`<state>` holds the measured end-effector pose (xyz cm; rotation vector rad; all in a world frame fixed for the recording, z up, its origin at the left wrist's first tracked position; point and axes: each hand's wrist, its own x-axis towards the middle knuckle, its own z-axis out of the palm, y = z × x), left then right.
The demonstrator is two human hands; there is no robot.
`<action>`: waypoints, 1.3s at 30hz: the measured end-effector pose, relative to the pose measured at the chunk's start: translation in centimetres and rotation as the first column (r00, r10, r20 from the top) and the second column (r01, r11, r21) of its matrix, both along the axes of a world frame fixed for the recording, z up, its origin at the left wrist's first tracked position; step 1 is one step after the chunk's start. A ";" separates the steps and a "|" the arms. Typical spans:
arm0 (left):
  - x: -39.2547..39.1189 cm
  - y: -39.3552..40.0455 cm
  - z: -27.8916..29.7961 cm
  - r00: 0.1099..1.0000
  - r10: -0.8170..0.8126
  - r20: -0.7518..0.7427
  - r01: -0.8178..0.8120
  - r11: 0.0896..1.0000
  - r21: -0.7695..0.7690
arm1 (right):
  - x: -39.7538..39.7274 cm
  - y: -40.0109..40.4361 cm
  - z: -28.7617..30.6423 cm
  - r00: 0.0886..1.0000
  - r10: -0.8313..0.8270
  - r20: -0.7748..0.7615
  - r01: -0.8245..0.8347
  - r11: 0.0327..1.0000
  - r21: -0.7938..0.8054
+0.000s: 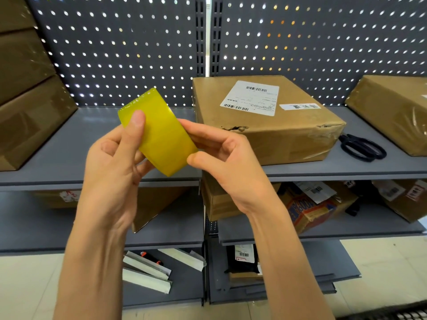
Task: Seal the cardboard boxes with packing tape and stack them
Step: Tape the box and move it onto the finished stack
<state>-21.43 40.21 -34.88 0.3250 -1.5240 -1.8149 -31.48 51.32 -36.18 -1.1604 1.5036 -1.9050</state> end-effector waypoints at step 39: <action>-0.5 0.7 0.3 0.994 0.062 -0.090 -0.057 0.996 0.062 | 0.9 -0.1 1.0 0.997 0.010 0.082 -0.006 0.999 -0.048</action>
